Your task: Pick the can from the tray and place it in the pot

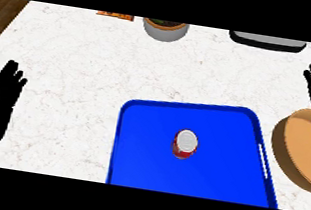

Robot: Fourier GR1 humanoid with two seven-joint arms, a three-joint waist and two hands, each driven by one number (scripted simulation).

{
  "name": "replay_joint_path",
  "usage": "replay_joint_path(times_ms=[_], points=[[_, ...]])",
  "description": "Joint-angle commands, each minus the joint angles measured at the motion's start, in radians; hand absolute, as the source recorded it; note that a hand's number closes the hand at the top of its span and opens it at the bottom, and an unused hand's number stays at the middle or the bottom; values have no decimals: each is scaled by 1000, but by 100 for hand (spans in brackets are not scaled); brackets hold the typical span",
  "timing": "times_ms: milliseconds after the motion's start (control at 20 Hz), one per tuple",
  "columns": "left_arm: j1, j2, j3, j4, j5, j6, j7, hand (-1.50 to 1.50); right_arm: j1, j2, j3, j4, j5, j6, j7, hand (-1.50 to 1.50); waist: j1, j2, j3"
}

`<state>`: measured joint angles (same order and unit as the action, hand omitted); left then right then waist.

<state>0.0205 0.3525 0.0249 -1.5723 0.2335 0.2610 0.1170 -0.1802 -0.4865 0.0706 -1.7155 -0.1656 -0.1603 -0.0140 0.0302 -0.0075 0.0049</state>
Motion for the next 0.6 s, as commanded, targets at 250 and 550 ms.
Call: replay_joint_path(times_ms=[250,550], points=[[-223,-6,5,-60,-4,-35,-104,0,-135,-34,-36,27,-365,423,-57,150,-34,12,-2],[-269,-27,10,-5,25,-63,-84,0,63,-126,23,180,179,255,-438,-150,-37,11,-3]])
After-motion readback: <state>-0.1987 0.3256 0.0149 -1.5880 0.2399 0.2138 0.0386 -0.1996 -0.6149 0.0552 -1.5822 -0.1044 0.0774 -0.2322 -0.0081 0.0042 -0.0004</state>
